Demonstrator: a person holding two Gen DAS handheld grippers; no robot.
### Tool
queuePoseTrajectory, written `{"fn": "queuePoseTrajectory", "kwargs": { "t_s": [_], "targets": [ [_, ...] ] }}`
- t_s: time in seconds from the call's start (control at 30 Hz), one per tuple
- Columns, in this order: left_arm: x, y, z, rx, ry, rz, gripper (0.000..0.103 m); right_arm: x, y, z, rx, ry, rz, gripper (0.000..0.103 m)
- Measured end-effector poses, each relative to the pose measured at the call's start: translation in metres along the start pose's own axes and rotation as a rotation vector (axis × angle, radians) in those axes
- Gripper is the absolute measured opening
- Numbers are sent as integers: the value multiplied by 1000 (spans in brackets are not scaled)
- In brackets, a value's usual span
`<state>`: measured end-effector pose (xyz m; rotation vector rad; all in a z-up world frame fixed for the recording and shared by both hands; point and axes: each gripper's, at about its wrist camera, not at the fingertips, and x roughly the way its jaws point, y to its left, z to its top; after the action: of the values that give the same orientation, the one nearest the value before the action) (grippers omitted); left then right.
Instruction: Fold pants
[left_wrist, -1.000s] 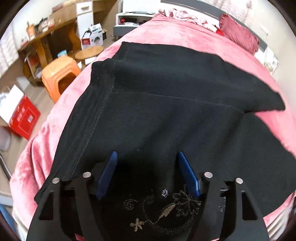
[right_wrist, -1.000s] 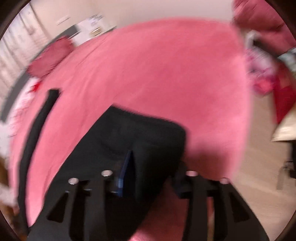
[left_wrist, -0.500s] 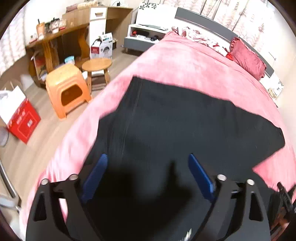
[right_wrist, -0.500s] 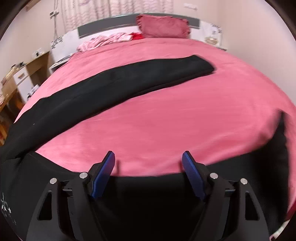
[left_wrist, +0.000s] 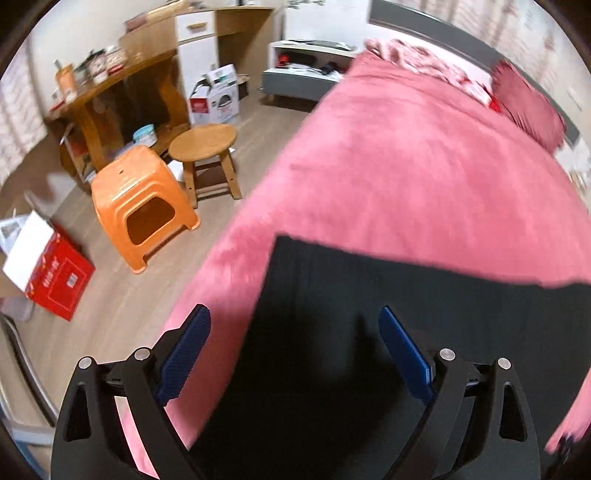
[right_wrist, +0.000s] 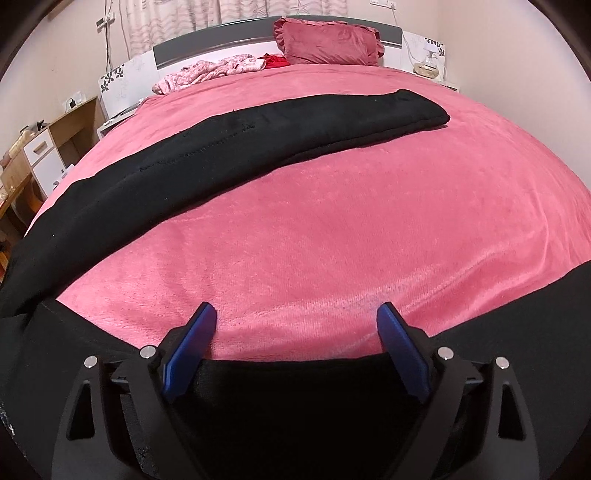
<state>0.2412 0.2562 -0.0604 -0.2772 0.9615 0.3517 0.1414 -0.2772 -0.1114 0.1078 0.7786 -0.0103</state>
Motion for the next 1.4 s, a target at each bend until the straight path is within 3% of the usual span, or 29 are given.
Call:
{"fn": "queuePoseTrajectory", "kwargs": {
  "t_s": [0.4, 0.47, 0.5, 0.6, 0.67, 0.73, 0.77, 0.93, 1.07, 1.23, 1.4],
  "targets": [
    [58, 26, 32, -142, 48, 19, 91, 3, -2, 1, 5, 6, 8, 92],
    [62, 26, 27, -152, 50, 2, 79, 3, -1, 1, 5, 6, 8, 92],
    [62, 20, 25, -126, 27, 22, 79, 3, -1, 1, 5, 6, 7, 92],
    [56, 4, 19, -20, -34, 41, 54, 3, -1, 1, 4, 5, 7, 93],
    [53, -8, 17, 53, -56, 45, 28, 3, -1, 1, 5, 5, 7, 93],
    [48, -19, 13, 125, -71, 64, 19, 3, -2, 1, 5, 5, 8, 93],
    [46, -21, 12, 135, -77, 70, 6, 2, -2, 1, 5, 4, 9, 93],
    [7, -6, 13, 16, -132, -23, 6, 5, -3, 1, 5, 8, 9, 93],
    [-33, 1, 4, -13, -169, -118, 6, 6, -2, 2, 4, 8, 7, 93],
    [-89, 19, -38, -61, -219, -241, 5, 6, -1, 2, 1, 8, -1, 93],
    [-100, 42, -96, -162, -179, -278, 3, 7, -1, 2, -1, 15, -5, 96]
  ]
}}
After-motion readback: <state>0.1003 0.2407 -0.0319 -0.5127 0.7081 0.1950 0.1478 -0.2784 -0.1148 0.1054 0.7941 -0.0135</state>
